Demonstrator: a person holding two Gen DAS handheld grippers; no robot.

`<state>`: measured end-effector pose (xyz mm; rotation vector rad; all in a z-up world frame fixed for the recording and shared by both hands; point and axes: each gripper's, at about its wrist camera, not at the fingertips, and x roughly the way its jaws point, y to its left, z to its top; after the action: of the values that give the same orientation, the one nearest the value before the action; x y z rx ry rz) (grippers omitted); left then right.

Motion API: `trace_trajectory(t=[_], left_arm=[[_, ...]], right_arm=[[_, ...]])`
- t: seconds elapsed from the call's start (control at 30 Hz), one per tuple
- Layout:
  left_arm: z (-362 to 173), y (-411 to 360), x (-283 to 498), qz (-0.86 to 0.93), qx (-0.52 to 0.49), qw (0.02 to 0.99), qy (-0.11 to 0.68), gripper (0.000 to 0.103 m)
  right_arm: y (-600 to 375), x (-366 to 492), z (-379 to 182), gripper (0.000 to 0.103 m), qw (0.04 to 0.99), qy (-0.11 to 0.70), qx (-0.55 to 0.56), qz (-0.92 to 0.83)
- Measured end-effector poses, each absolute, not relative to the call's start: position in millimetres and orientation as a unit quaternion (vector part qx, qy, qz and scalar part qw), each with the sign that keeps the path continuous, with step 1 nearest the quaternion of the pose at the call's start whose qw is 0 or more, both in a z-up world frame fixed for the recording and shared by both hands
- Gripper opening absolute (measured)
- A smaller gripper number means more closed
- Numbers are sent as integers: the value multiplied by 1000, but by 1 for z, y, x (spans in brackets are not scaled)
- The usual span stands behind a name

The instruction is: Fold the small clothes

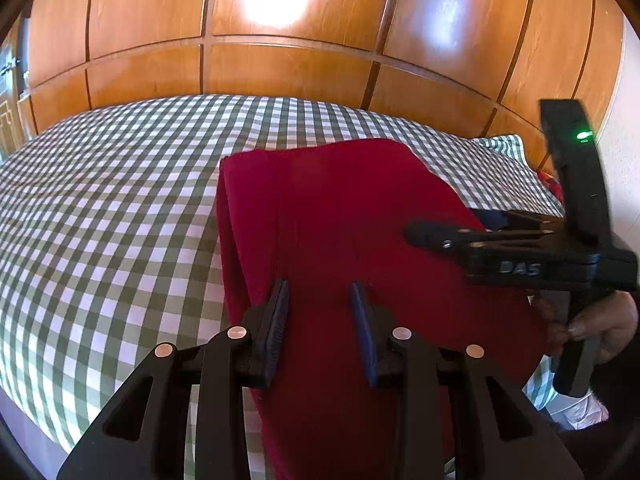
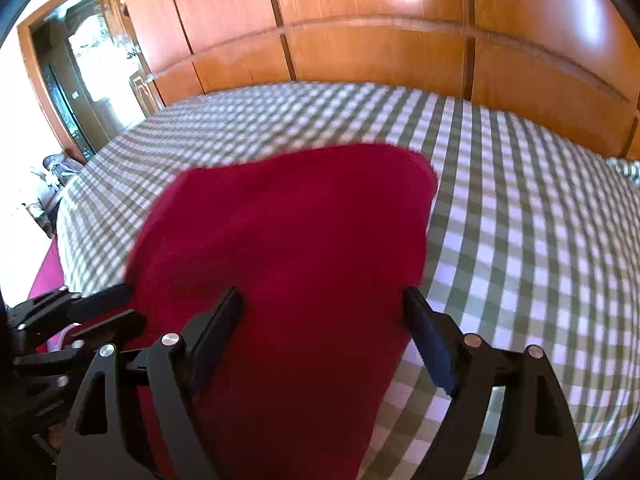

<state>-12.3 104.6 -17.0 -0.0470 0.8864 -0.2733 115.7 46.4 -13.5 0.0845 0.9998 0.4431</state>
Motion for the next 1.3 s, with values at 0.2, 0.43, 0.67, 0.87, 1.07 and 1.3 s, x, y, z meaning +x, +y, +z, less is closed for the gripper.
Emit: trace_trajectory(t=[0.2, 0.43, 0.67, 0.87, 1.07, 1.3], left_arm=[[-21, 107, -16, -134, -29, 899, 417, 31], [-5, 132, -24, -153, -118, 888, 418, 31], [4, 184, -12, -135, -250, 860, 424, 66], [-9, 177, 19, -179, -278, 823, 462, 80], [-48, 172, 39, -195, -289, 780, 520, 80], [-55, 164, 41, -229, -251, 802, 491, 81]], right_arm=[[43, 116, -21, 85, 856, 470, 54, 207], [20, 104, -10, 97, 854, 472, 101, 193], [-30, 80, -2, 97, 833, 477, 187, 207], [-67, 68, -19, 97, 783, 496, 291, 237], [-61, 70, -29, 94, 747, 507, 326, 281], [-33, 88, -38, 77, 714, 522, 323, 336]])
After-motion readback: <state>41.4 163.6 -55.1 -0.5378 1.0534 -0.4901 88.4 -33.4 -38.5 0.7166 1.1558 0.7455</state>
